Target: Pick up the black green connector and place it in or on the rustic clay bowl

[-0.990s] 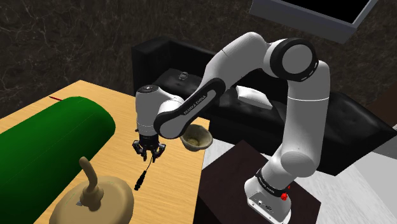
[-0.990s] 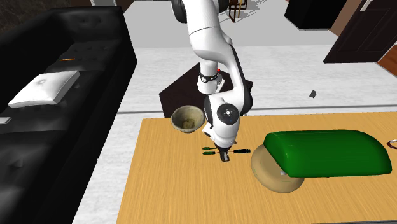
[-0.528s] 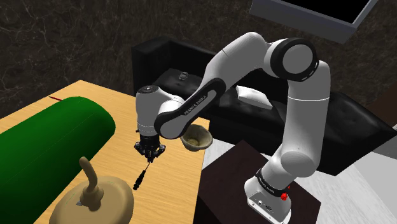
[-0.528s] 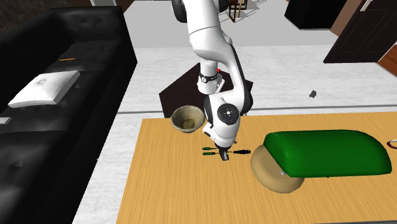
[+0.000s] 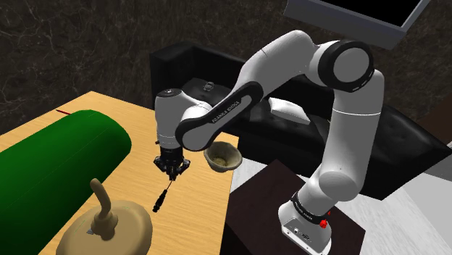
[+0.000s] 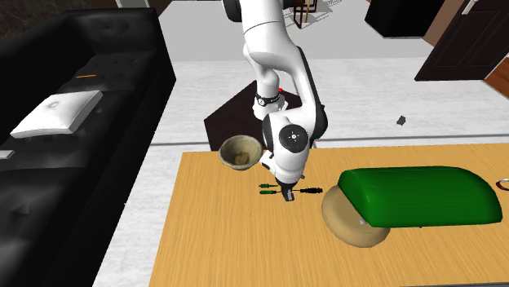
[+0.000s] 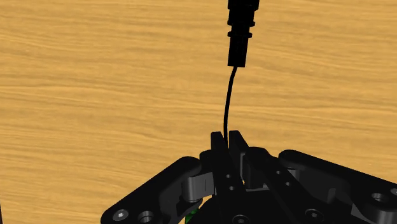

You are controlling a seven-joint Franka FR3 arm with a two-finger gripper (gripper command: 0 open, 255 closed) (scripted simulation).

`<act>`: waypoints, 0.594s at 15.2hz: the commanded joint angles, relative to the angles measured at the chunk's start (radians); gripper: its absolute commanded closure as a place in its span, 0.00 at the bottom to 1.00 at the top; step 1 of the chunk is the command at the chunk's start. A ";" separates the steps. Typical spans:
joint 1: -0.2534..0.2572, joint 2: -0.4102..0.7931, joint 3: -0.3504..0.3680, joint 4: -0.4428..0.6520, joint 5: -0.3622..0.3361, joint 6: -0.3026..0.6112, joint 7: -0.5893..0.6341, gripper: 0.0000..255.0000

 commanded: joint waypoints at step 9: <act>-0.037 -0.108 0.048 0.013 0.081 -0.105 -0.047 1.00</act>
